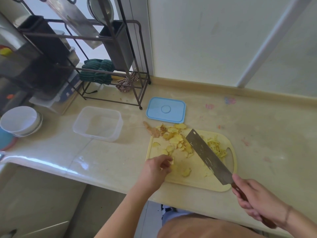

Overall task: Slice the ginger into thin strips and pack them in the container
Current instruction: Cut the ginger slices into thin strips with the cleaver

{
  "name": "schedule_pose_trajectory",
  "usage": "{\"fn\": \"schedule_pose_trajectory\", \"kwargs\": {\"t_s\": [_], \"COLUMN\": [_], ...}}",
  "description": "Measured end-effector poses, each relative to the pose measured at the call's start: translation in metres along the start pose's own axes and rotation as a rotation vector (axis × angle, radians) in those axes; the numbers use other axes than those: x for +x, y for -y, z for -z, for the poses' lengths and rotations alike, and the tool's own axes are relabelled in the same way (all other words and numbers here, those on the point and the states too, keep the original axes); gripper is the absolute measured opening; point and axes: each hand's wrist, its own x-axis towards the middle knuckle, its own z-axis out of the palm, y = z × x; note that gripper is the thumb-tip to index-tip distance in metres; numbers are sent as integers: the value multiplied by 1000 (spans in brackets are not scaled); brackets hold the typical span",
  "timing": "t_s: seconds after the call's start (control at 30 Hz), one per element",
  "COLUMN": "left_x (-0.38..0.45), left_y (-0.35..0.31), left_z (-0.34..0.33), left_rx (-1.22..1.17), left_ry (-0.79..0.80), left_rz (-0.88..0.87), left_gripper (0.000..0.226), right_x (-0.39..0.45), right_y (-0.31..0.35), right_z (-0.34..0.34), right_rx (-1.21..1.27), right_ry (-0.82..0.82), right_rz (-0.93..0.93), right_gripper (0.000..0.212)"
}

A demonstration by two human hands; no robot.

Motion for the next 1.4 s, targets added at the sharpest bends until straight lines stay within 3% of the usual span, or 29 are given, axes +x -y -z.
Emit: {"fn": "schedule_pose_trajectory", "kwargs": {"t_s": [0.07,0.13,0.23,0.33,0.5,0.6,0.73,0.93,1.07,1.2,1.27,1.4], "left_x": [1,2,1,-7,-15,-17,-20,-14,-13,-6,1,11], "left_y": [-6,-7,6,3,-15,-20,-23,0,13,19,22,22], "left_z": [-14,-23,-35,-45,-67,-75,-77,-53,-52,-42,-33,-25], "left_rx": [92,160,269,359,594,559,410,168,188,251,307,407], "left_ry": [73,46,-171,-312,-220,-233,-199,-334,-298,-463,-493,-399], "left_rz": [-106,-184,-257,-286,-310,-259,-146,23,-47,-32,21,30], "left_gripper": [30,34,38,19,25,11,20,4,9,27,21,8], "right_x": [0,0,0,1,2,2,4,5,6,5,5,4], "right_y": [0,1,1,-1,-1,-1,-1,-3,-3,-2,-2,-1], "right_z": [0,0,2,3,3,4,5,6,4,3,3,1], "right_rx": [-4,-12,-6,5,3,2,3,25,25,22,17,13], "right_ry": [6,8,1,-2,6,13,13,9,13,0,-5,3], "right_rz": [3,6,8,5,-4,0,9,11,9,20,18,12], "right_gripper": [78,81,83,82,76,74,73,73,77,82,82,77]}}
